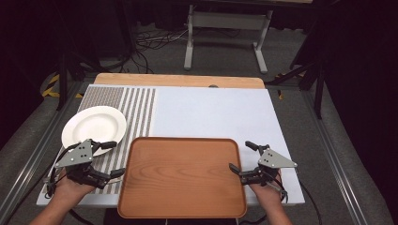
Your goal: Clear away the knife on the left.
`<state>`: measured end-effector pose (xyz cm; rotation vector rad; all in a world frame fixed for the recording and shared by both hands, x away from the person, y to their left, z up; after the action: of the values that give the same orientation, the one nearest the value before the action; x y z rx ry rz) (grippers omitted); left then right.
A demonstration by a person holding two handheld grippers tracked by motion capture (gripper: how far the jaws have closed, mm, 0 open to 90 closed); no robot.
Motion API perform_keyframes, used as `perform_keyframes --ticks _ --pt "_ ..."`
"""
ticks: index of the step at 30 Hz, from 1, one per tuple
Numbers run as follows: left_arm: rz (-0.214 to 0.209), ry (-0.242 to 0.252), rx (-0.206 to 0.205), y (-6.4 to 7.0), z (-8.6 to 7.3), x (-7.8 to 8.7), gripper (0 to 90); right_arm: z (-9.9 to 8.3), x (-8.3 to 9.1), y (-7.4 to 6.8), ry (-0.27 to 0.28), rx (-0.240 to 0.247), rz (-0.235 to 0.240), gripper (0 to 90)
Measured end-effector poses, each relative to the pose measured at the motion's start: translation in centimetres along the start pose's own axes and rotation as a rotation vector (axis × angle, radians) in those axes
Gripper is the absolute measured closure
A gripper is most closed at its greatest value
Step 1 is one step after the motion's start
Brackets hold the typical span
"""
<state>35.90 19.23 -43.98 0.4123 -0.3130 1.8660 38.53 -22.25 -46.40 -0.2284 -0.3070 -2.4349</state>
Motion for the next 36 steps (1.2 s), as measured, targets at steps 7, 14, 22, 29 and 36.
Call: perform_keyframes --ticks 7,14,22,29,36 --pt "-0.020 -0.094 -0.019 -0.3 -0.4 0.9 9.5 -0.1 -0.1 -0.1 -0.008 0.004 0.005 2.5" --pt "-0.014 -0.220 -0.049 -0.8 -1.3 2.6 10.3 -0.2 -0.2 -0.2 -0.014 0.009 0.012 2.5" --pt "-0.024 -0.311 -0.061 -1.3 -2.3 3.9 10.9 -0.3 -0.4 -0.3 -0.022 0.007 0.016 2.6" --pt "-0.014 -0.385 -0.050 -2.2 -3.6 4.8 12.6 -0.4 -0.5 -0.4 -0.028 0.011 0.022 2.6" --pt "-0.045 -0.448 -0.044 -2.2 -4.5 5.4 14.3 -0.4 -0.5 -0.4 -0.030 0.013 0.023 2.7"
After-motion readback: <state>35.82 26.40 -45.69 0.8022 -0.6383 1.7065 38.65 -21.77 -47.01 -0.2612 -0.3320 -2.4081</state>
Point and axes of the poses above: each handheld gripper's, and its own axes: x roughly backward along the jaws, z roughly out of its top, y roughly to its right, the point moved 8 cm from there along -x, roughly forward along the jaws, and after that the axes turned 8 degrees about -z, right-handed, at the moved point
